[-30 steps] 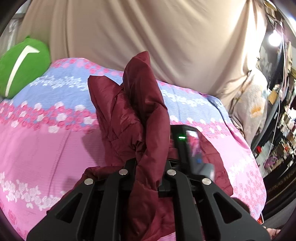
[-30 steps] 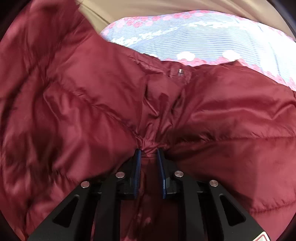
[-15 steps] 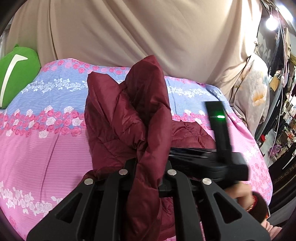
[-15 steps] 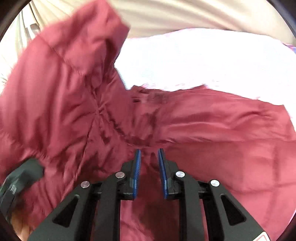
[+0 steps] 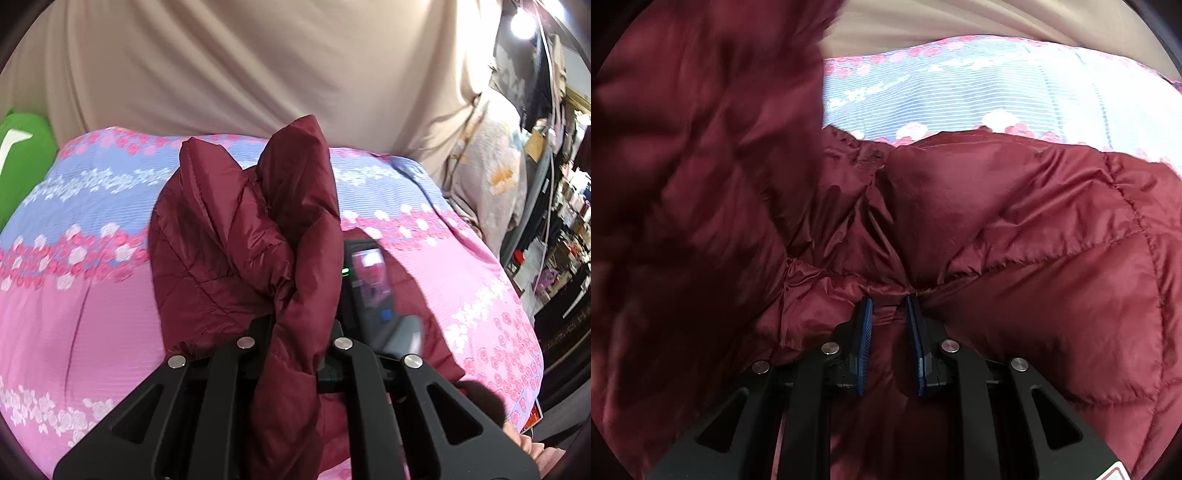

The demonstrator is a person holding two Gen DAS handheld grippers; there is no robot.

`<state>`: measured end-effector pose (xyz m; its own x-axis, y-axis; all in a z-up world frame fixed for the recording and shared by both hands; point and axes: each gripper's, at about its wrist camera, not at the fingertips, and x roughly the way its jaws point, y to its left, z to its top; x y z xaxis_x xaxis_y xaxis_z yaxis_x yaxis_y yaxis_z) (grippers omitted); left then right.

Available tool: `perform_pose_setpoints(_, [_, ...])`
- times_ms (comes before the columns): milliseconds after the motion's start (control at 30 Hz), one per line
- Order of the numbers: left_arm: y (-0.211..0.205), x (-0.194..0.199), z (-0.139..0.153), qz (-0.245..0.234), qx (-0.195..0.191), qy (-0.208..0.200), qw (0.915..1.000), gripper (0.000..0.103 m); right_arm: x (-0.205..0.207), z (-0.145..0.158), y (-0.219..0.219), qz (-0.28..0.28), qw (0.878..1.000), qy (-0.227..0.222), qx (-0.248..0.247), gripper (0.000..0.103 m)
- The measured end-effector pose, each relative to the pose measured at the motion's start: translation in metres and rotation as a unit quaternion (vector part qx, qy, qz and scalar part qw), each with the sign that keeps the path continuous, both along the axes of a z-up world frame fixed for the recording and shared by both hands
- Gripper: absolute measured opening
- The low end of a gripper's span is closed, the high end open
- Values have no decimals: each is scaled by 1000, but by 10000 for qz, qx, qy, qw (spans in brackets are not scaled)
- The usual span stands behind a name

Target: Fold large clothes

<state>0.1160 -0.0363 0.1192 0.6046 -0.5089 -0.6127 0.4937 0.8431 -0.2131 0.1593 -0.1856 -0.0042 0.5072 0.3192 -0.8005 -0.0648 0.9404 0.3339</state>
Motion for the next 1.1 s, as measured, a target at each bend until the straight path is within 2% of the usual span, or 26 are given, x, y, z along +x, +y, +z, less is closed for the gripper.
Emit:
perform_pose_setpoints(100, [-24, 5, -2, -131, 27, 35, 9999, 10, 1, 0, -12, -1, 9992, 73, 390, 19])
perform_pose_setpoints(133, [-32, 8, -3, -152, 23, 61, 9999, 10, -1, 2, -23, -76, 9982, 191, 569, 14])
perform_pose_setpoints(200, [-38, 10, -3, -171, 8, 81, 9998, 10, -8, 14, -47, -315, 9959, 339, 775, 13])
perform_pose_setpoints(233, [-41, 13, -3, -185, -39, 142, 9997, 10, -16, 25, -61, -413, 9954, 303, 812, 13])
perform_pose_setpoints(300, [-42, 15, -4, -203, -85, 209, 9995, 10, -41, 53, -95, -652, 9960, 16, 606, 17])
perform_pose_setpoints(367, [-47, 16, -6, -225, -79, 232, 9994, 10, -68, 69, -132, -948, 9945, -160, 408, 21])
perform_pose_setpoints(433, [-57, 17, -9, -330, -86, 280, 9990, 10, -80, 63, -156, -1198, 9923, -96, 304, 21])
perform_pose_setpoints(500, [-70, 16, -11, -460, -54, 317, 9984, 10, -81, 41, -171, -1282, 9906, 147, 459, 17])
perform_pose_setpoints(600, [-97, 14, -16, -709, 107, 376, 9967, 10, -80, 24, -172, -1201, 9913, 177, 504, 14])
perform_pose_setpoints(733, [-140, 10, -29, -968, 410, 452, 9934, 10, -80, 20, -174, -1107, 9923, 111, 552, 13])
perform_pose_setpoints(800, [-159, 7, -37, -1018, 517, 486, 9923, 10, -81, 21, -184, -1173, 9900, 102, 782, 13])
perform_pose_setpoints(867, [-175, 6, -42, -1005, 603, 441, 9921, 10, -90, 28, -199, -1326, 9877, 178, 811, 10])
perform_pose_setpoints(933, [-188, 9, -50, -1063, 620, 633, 9904, 10, -102, 38, -212, -1452, 9857, 151, 847, 10])
perform_pose_setpoints(1033, [-202, 9, -62, -1097, 742, 693, 9888, 10, -133, 55, -237, -1808, 9799, -62, 842, 15])
perform_pose_setpoints(1100, [-210, 7, -68, -1097, 850, 643, 9882, 10, -135, 57, -248, -1916, 9780, -84, 818, 16])
